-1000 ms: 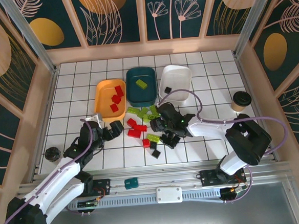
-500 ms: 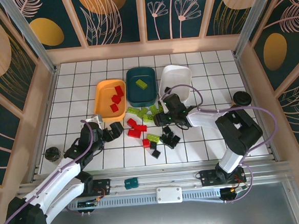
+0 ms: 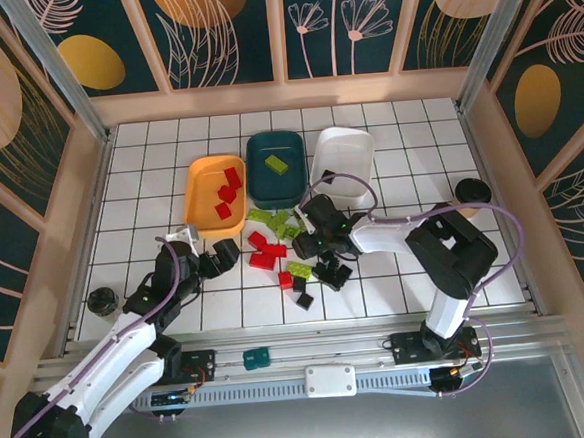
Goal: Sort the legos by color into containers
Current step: Pick up the lego from the center of the table.
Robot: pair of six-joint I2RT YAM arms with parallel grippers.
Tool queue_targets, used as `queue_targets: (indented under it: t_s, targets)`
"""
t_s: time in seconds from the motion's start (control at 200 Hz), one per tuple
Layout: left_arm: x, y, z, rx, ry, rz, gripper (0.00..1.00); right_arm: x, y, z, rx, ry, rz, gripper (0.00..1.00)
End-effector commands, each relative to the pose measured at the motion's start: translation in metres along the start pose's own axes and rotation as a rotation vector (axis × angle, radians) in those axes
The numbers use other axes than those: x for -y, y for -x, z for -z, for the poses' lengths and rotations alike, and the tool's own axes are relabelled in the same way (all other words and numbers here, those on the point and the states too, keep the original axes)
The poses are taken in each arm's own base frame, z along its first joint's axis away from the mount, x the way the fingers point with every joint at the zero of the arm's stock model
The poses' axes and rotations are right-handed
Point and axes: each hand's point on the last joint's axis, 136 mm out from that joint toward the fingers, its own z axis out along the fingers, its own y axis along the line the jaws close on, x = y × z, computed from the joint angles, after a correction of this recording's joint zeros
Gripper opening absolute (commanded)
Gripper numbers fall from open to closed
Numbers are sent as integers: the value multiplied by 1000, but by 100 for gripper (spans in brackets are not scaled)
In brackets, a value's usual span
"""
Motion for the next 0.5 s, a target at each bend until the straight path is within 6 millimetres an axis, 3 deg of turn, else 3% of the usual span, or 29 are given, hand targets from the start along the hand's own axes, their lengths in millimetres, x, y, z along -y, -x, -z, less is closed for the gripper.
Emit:
queue_targets:
  t_s: [0.0, 0.265, 0.495]
  targets:
    - [-1, -4, 1, -10, -2, 20, 99, 12, -3, -5, -26, -110, 42, 57]
    - [3, -3, 1, -16, -15, 24, 99, 4, 9, 9, 41, -69, 73, 22]
    - [10, 7, 5, 4, -19, 19, 99, -16, 44, 66, 230, 49, 56, 14]
